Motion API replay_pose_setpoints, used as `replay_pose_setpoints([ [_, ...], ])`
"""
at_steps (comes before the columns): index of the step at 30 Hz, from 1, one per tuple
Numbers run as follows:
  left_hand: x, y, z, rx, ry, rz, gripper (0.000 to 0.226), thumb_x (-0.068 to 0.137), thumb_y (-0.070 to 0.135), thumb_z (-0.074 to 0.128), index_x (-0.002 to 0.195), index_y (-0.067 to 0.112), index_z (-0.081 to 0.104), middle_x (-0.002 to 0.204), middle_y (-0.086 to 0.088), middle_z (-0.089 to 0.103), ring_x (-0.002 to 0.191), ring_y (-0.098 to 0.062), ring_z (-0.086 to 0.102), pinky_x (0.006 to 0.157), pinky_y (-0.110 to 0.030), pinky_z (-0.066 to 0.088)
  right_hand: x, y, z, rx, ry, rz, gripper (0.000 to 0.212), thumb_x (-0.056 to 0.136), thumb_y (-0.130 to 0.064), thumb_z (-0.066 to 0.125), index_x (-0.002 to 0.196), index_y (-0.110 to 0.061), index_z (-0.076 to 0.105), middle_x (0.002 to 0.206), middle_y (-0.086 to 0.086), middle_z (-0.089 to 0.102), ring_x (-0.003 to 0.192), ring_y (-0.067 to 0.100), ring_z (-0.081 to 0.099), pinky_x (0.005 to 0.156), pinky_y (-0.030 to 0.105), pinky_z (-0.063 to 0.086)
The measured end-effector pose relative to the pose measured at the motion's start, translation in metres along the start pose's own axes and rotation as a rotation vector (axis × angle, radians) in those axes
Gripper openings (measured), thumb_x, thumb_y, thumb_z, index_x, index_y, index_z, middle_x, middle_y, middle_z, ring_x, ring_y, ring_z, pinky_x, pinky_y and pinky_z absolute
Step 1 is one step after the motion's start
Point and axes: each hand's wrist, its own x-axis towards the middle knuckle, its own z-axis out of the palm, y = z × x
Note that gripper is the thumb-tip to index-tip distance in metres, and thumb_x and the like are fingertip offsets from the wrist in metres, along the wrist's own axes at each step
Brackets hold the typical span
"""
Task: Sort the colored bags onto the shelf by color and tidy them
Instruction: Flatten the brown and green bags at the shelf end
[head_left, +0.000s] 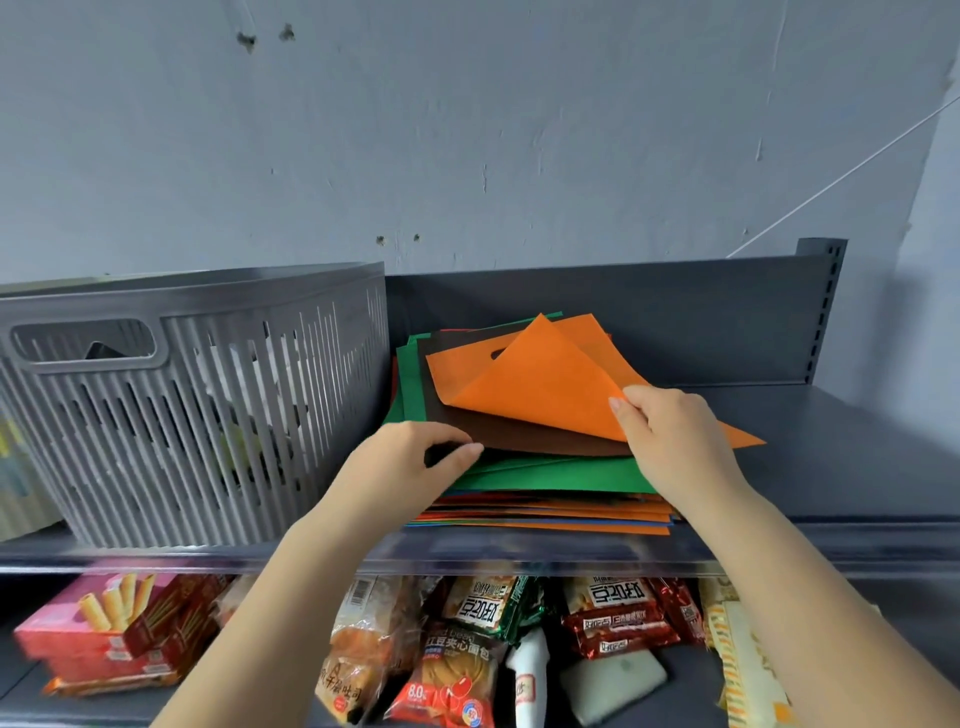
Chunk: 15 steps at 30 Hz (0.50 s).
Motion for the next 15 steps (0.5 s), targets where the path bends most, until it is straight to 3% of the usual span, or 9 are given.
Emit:
replay_pose_setpoints([
  [2, 0.004, -0.003, 0.000, 0.004, 0.120, -0.032, 0.029, 0.092, 0.044, 0.051, 0.100, 0.022, 0.069, 0.087, 0.006, 0.068, 0.074, -0.013, 0.060, 0.065, -0.027, 0.048, -0.002, 0.000, -0.003, 0.006, -0.040, -0.029, 0.042, 0.100, -0.026, 0.041, 0.060, -0.017, 0.042, 0.050, -0.002, 0.039, 0.047, 0.010, 0.037, 0.046, 0.022, 0.024],
  [4, 0.009, -0.005, 0.000, 0.025, 0.216, -0.099, 0.031, 0.091, 0.045, 0.052, 0.093, 0.018, 0.068, 0.077, 0.003, 0.063, 0.071, -0.017, 0.059, 0.060, -0.027, 0.045, -0.004, -0.001, -0.006, 0.049, -0.132, -0.053, 0.040, 0.101, -0.031, 0.036, 0.078, -0.009, 0.062, 0.057, 0.004, 0.052, 0.055, 0.015, 0.050, 0.051, 0.027, 0.036],
  [6, 0.013, -0.005, 0.001, 0.023, 0.261, -0.166, 0.036, 0.089, 0.049, 0.053, 0.097, 0.017, 0.068, 0.080, 0.002, 0.064, 0.074, -0.016, 0.060, 0.064, -0.029, 0.049, -0.005, -0.001, -0.011, 0.099, -0.226, -0.035, 0.047, 0.100, -0.039, 0.031, 0.107, -0.009, 0.068, 0.093, 0.005, 0.070, 0.090, 0.019, 0.063, 0.075, 0.030, 0.046],
  [8, 0.016, -0.003, 0.002, 0.014, 0.268, -0.191, 0.039, 0.088, 0.051, 0.053, 0.095, 0.015, 0.068, 0.077, 0.002, 0.064, 0.070, -0.015, 0.059, 0.062, -0.028, 0.048, -0.004, 0.003, -0.015, 0.126, -0.253, -0.002, 0.049, 0.099, -0.044, 0.028, 0.117, -0.019, 0.066, 0.118, -0.005, 0.064, 0.115, 0.014, 0.055, 0.087, 0.024, 0.041],
  [11, 0.018, 0.005, 0.002, -0.077, 0.249, -0.204, 0.048, 0.090, 0.051, 0.048, 0.090, 0.009, 0.071, 0.073, -0.007, 0.066, 0.064, -0.014, 0.056, 0.057, -0.023, 0.042, 0.005, 0.019, -0.020, 0.120, -0.227, 0.063, 0.043, 0.098, -0.042, 0.036, 0.114, -0.016, 0.067, 0.120, 0.000, 0.065, 0.115, 0.019, 0.056, 0.094, 0.033, 0.044],
  [13, 0.020, 0.010, 0.000, -0.235, 0.227, -0.253, 0.061, 0.090, 0.054, 0.043, 0.087, -0.001, 0.070, 0.076, -0.022, 0.067, 0.058, -0.016, 0.053, 0.058, -0.026, 0.041, 0.013, 0.035, -0.020, 0.059, -0.228, 0.136, 0.037, 0.097, -0.039, 0.043, 0.119, -0.018, 0.065, 0.124, -0.001, 0.063, 0.116, 0.019, 0.055, 0.095, 0.035, 0.044],
  [15, 0.022, 0.012, -0.003, -0.352, 0.195, -0.327, 0.060, 0.088, 0.058, 0.041, 0.081, 0.004, 0.065, 0.081, -0.027, 0.067, 0.058, -0.020, 0.057, 0.061, -0.031, 0.044, 0.019, 0.050, -0.019, -0.008, -0.242, 0.197, 0.035, 0.096, -0.040, 0.047, 0.120, -0.020, 0.063, 0.125, -0.002, 0.062, 0.115, 0.018, 0.055, 0.094, 0.035, 0.046],
])
